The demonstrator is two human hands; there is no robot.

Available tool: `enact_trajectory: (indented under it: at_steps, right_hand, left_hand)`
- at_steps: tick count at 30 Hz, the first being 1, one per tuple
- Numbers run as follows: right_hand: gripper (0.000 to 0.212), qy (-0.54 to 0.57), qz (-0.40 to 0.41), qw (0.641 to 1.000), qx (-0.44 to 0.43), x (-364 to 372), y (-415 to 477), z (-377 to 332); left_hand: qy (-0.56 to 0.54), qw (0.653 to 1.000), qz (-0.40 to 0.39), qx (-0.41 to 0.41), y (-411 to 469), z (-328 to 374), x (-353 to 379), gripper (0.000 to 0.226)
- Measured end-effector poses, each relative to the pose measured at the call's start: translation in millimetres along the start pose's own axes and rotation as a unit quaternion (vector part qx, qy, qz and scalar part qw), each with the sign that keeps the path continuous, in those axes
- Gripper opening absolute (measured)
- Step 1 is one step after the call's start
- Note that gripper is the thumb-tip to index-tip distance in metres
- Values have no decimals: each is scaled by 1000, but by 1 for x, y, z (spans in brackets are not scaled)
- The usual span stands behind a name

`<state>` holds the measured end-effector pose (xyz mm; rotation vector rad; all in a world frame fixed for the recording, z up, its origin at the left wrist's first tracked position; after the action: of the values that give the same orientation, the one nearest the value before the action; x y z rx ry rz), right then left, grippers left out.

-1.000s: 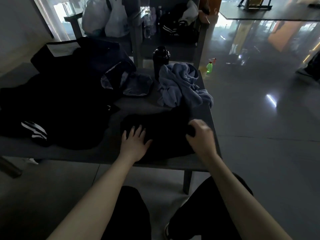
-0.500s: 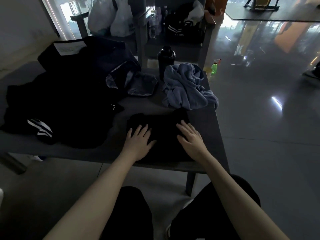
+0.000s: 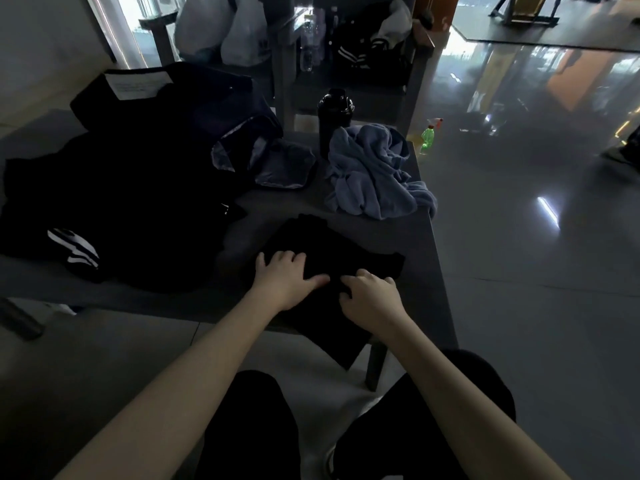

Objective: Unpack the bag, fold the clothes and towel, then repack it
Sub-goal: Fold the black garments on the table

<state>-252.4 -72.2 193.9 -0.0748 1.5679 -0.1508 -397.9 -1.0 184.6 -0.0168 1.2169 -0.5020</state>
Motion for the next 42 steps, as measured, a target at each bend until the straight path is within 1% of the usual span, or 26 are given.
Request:
enact_trajectory:
  at_steps: [2, 4, 5, 7, 8, 10, 11, 13, 14, 15, 16, 18, 20, 22, 24, 26, 28, 29, 30, 31, 33, 34, 35, 37, 39, 42]
  right_hand:
    - [41, 40, 50, 998, -26, -2, 1, 7]
    - [46, 16, 101, 994, -45, -1, 3, 20]
    - [50, -11, 91, 994, -51, 3, 5, 27]
    - [58, -51, 21, 997, -56, 17, 6, 40]
    - [59, -46, -11, 998, -49, 24, 6, 43]
    - [60, -19, -14, 999, -24, 35, 3, 43]
    - [60, -17, 2, 1000, -11, 39, 1, 41]
    - [60, -25, 29, 999, 13, 41, -1, 35]
    - [60, -26, 38, 999, 23, 41, -1, 33]
    - [60, -25, 43, 998, 32, 41, -1, 32]
    - [59, -21, 46, 998, 41, 40, -1, 30]
    - [58, -14, 46, 997, 58, 38, 0, 25]
    - [59, -21, 42, 996, 70, 36, -2, 18]
    - [60, -36, 40, 996, 75, 34, -3, 12]
    - [62, -47, 44, 995, 74, 34, -4, 9]
    - [63, -59, 42, 995, 70, 34, -6, 8]
    - [64, -78, 46, 994, 66, 34, -8, 8]
    - [63, -87, 56, 993, 63, 34, -9, 9]
    - [61, -89, 69, 992, 59, 35, -9, 9]
    - [59, -86, 84, 991, 52, 35, -10, 9]
    - [56, -67, 132, 989, 15, 36, -11, 8]
    - [54, -55, 153, 987, -11, 37, -11, 7]
    - [49, -49, 167, 984, -37, 39, -13, 7]
    - [46, -46, 161, 983, -75, 44, -17, 9]
    - [60, -27, 138, 986, -94, 47, -21, 15]
    - [90, -4, 58, 992, -116, 44, -26, 26]
  left_hand:
    - [76, 996, -38, 35, -1, -5, 9, 79]
    - [89, 993, -46, 60, 1, -11, 11, 77]
    - [86, 992, -50, 76, 3, -14, 10, 77]
    - [85, 990, -66, 93, 8, -18, 4, 77]
    - [91, 989, -68, 96, 11, -19, 1, 77]
    - [121, 986, -30, 110, 12, -14, -6, 73]
    - [124, 984, 16, 127, 10, -8, -9, 68]
    - [64, 976, 117, 174, 0, 3, -15, 53]
    - [13, 973, 135, 184, -7, 6, -17, 47]
    - [-25, 974, 123, 188, -13, 5, -16, 45]
    - [-23, 977, 91, 191, -19, 4, -13, 46]
    - [68, 981, 32, 180, -24, -7, 1, 50]
    - [127, 978, 23, 161, -22, -19, 10, 50]
    - [131, 978, 57, 149, -14, -23, 8, 48]
    - [142, 974, 80, 157, -8, -19, 1, 47]
    - [160, 961, 141, 178, -9, -13, -8, 43]
    - [104, 946, 208, 226, -19, -11, -16, 30]
    - [59, 940, 216, 257, -27, -12, -17, 24]
    - [25, 944, 186, 270, -35, -16, -15, 25]
    - [25, 957, 129, 260, -41, -22, -9, 36]
    - [91, 971, 24, 221, -50, -39, 3, 64]
    - [118, 971, -9, 206, -54, -46, 7, 72]
    - [122, 972, -20, 199, -57, -53, 12, 75]
    - [76, 977, 1, 200, -59, -58, 19, 74]
    - [15, 979, 25, 201, -61, -57, 23, 72]
    - [-55, 979, 23, 193, -61, -56, 20, 72]
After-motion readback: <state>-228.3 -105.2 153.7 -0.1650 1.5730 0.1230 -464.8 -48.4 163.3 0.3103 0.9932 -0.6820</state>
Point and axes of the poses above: each hand's wrist, its own y-axis towards the middle knuckle, its own x-axis out of the palm, z = x × y, the point moved 3 cm from there along y, towards the middle knuckle, and after that the axes turned 14 degrees about -y, right-handed, at the moved point
